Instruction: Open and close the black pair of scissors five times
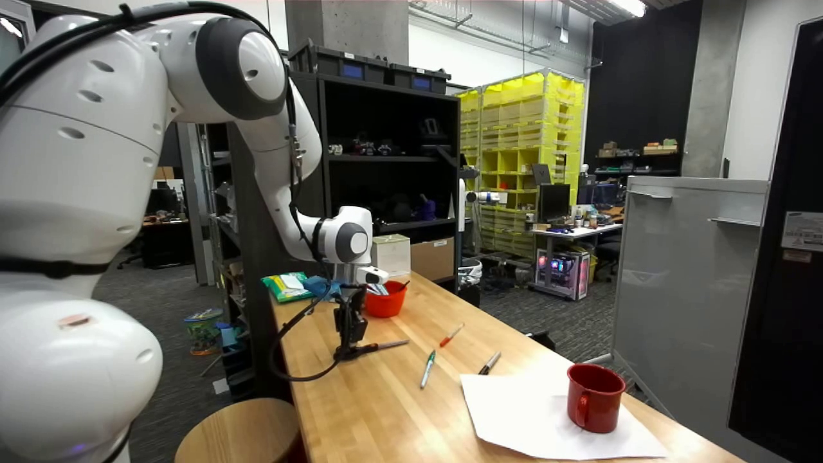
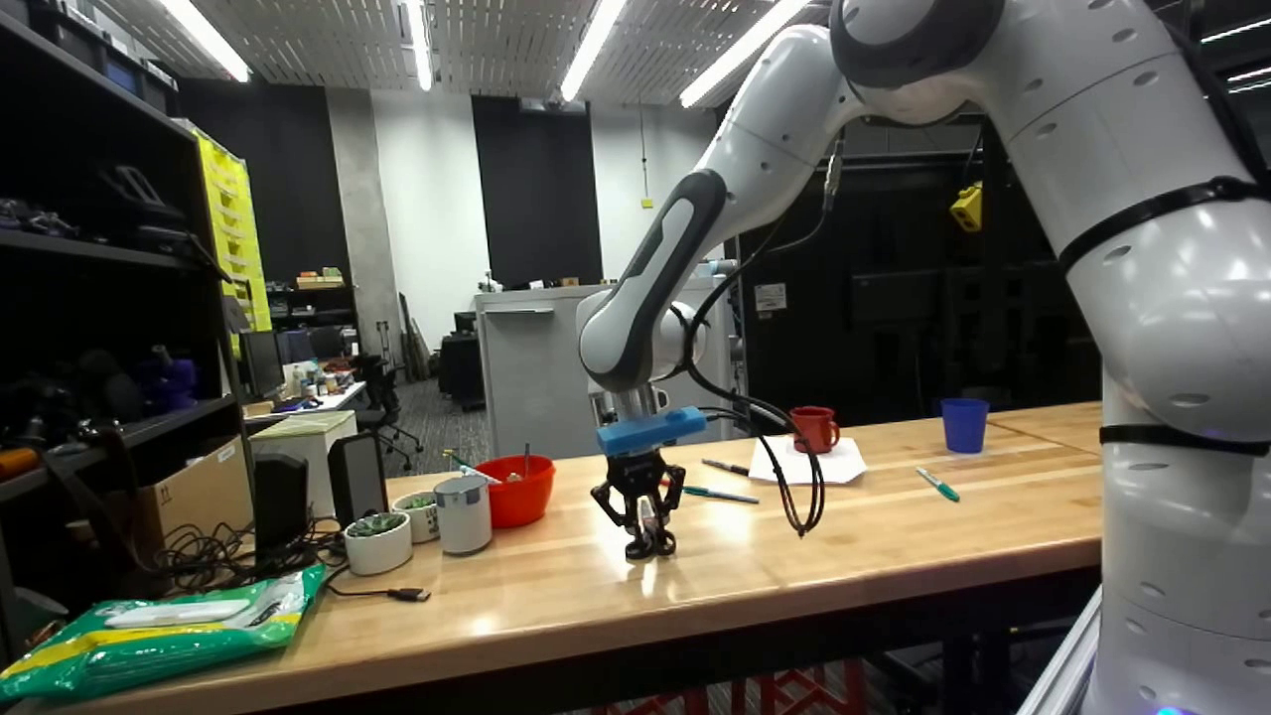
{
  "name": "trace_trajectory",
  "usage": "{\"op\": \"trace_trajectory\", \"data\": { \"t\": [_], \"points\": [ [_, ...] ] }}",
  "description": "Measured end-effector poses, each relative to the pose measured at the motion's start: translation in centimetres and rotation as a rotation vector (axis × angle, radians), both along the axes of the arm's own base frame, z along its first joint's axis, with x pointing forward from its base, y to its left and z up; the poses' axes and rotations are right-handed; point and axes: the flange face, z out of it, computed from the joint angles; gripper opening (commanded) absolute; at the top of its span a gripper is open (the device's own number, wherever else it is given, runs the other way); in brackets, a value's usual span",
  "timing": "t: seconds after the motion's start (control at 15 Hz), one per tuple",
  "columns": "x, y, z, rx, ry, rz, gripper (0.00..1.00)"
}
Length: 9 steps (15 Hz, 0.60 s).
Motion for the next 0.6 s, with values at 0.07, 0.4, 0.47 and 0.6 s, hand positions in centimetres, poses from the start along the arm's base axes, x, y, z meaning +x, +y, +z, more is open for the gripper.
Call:
{"op": "trace_trajectory", "data": {
  "t": [0.07,0.4,0.47,0.6],
  "points": [
    [0.00,-0.09,-0.02,-0.001,0.001,-0.001,0.68],
    [-0.05,-0.45,-0.33,-0.004,0.007,-0.007,0.98],
    [-0.07,-0.46,-0.44,-0.004,0.009,-0.007,1.00],
    [-0.12,-0.48,-0.70,-0.005,0.014,-0.007,1.00]
  ]
}}
